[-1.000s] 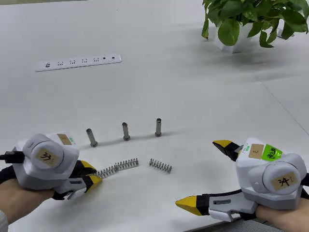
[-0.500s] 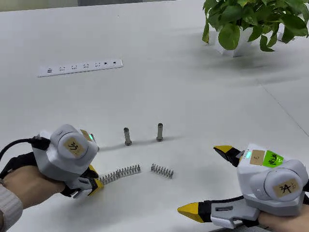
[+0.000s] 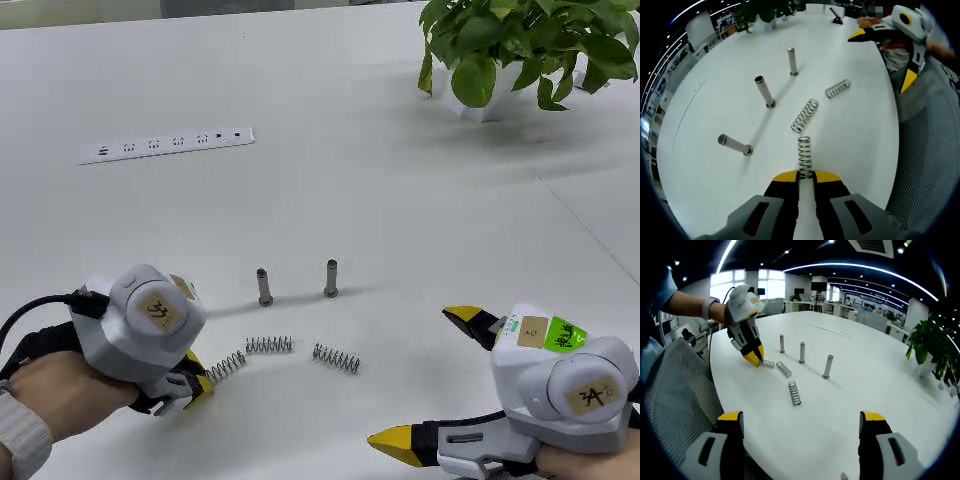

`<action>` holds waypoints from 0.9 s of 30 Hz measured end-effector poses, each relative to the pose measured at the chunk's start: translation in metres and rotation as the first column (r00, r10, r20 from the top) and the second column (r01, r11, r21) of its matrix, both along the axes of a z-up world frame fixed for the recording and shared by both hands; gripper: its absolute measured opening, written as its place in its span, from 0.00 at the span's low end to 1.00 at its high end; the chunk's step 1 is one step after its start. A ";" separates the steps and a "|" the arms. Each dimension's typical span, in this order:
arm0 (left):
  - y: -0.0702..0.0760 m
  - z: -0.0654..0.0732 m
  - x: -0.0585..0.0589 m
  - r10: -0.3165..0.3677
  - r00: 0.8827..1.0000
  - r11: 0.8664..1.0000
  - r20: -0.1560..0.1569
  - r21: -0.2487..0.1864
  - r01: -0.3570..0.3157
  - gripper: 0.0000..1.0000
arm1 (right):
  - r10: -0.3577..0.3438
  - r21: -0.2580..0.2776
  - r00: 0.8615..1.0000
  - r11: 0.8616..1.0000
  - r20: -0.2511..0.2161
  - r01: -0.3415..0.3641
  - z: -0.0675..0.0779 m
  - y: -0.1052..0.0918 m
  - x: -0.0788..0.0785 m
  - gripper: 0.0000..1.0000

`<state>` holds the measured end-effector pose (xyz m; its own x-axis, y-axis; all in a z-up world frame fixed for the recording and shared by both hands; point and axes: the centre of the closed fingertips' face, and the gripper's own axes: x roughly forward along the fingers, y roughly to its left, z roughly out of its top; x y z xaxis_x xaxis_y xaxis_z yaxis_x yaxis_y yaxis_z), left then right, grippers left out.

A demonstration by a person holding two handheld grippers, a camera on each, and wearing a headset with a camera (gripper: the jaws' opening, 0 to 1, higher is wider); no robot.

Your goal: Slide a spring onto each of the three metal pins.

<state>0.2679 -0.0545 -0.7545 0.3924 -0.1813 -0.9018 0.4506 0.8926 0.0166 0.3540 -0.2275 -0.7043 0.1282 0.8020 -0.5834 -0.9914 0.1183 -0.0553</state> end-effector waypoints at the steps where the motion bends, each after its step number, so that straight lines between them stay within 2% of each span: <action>1: 0.000 0.000 0.000 -0.006 1.000 1.000 0.001 0.001 0.006 0.11 | 0.000 0.000 1.000 1.000 0.000 0.000 0.000 0.000 0.000 0.97; 16: 0.001 0.001 -0.001 -0.001 1.000 1.000 0.008 -0.018 0.001 0.10 | 0.001 -0.002 1.000 1.000 -0.001 -0.001 -0.001 -0.001 0.001 0.97; 27: -0.003 0.002 -0.002 -0.001 1.000 1.000 0.006 -0.015 0.001 0.10 | -0.001 -0.002 1.000 1.000 -0.002 0.001 -0.001 -0.001 0.001 0.97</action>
